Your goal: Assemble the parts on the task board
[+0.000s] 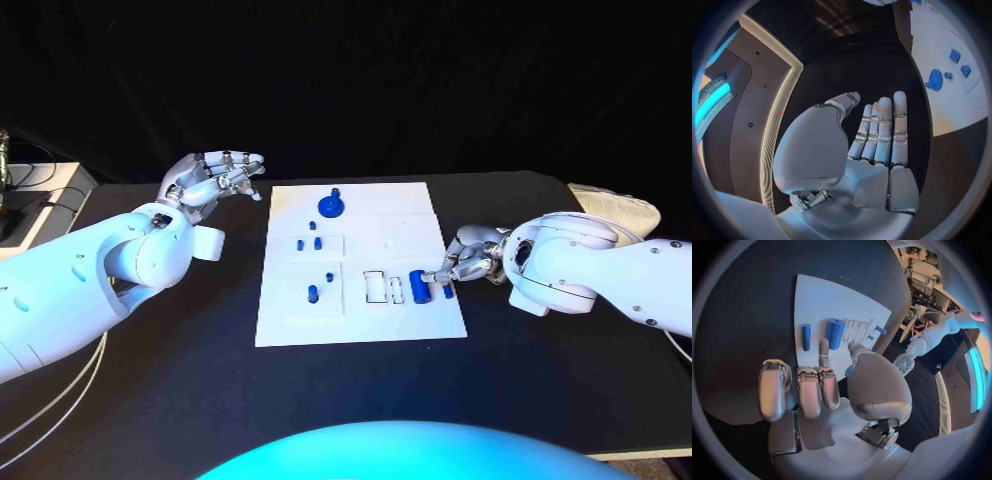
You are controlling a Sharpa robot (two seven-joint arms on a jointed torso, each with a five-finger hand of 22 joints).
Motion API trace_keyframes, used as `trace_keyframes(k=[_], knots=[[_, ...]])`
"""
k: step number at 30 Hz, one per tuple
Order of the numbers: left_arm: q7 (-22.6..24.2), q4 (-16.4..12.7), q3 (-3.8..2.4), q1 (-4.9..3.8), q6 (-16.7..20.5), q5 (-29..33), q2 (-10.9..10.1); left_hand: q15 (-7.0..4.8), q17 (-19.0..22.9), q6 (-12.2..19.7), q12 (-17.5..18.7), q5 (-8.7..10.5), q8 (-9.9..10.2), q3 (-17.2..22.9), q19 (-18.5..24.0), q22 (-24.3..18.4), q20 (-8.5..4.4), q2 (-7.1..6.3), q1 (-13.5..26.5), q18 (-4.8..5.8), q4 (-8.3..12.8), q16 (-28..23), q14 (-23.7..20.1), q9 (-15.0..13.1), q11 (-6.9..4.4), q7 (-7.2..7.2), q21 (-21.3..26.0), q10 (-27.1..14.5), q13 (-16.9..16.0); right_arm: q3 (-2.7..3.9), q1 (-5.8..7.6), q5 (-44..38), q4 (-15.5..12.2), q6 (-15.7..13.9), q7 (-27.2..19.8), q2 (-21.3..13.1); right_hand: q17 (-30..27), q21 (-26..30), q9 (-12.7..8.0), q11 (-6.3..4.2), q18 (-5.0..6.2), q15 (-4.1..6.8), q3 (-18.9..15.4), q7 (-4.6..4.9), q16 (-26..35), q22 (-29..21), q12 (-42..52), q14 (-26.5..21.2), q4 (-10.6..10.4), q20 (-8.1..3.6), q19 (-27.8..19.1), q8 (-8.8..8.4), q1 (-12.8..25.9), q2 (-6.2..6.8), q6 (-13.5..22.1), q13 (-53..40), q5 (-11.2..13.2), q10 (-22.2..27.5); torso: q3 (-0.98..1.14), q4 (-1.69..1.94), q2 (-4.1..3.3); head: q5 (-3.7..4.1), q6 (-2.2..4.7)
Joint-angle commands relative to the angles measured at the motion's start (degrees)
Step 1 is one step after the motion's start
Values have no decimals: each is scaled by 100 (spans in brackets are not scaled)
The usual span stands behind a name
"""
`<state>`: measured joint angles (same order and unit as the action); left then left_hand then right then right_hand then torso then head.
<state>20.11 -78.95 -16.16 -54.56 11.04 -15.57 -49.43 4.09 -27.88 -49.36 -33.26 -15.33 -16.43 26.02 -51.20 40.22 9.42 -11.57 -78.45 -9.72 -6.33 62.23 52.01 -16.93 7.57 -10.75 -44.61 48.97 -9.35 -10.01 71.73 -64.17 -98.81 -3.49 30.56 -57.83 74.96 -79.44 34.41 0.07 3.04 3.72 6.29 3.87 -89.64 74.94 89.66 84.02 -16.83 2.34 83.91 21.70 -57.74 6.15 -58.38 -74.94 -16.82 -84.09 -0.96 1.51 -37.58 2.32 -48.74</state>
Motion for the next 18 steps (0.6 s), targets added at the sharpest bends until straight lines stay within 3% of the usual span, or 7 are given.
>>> trace_keyframes(k=[1,9,18], knots=[[35,-19,-5,2,-37,-14,0,-16,-10,17,35,11,-9,2,-38,-11,10,-10,68,-77,-41,-10,27,9,-2,7,28,34,8,-7,-46,-247,23,245,149,85,1441,-26,47,-34,-88,23,-87,11,-20,947,33,584,-5,-27,320,36,116,-5,47,-1506,66,-591,6,8,-11,-18,-7],[20,-19,-5,3,-61,-5,-8,-16,-10,17,35,11,-9,2,-38,-11,10,-10,68,-77,-41,-10,27,9,-2,7,28,34,8,-17,-136,-191,179,309,161,319,1482,-46,121,-37,-92,25,-201,5,-30,965,33,593,-2,-28,324,69,205,-28,53,-1506,146,-591,4,-6,-13,-51,-21],[8,-27,-5,4,-99,5,-20,-16,-12,18,39,10,-11,-6,-43,-20,11,-13,78,-77,-56,-8,28,12,-2,7,39,34,13,-19,-200,-680,392,310,179,515,1485,-29,145,-37,-89,25,-241,5,-31,959,20,594,2,-28,319,77,203,-17,63,-1490,176,-580,0,7,-9,-56,-38]])
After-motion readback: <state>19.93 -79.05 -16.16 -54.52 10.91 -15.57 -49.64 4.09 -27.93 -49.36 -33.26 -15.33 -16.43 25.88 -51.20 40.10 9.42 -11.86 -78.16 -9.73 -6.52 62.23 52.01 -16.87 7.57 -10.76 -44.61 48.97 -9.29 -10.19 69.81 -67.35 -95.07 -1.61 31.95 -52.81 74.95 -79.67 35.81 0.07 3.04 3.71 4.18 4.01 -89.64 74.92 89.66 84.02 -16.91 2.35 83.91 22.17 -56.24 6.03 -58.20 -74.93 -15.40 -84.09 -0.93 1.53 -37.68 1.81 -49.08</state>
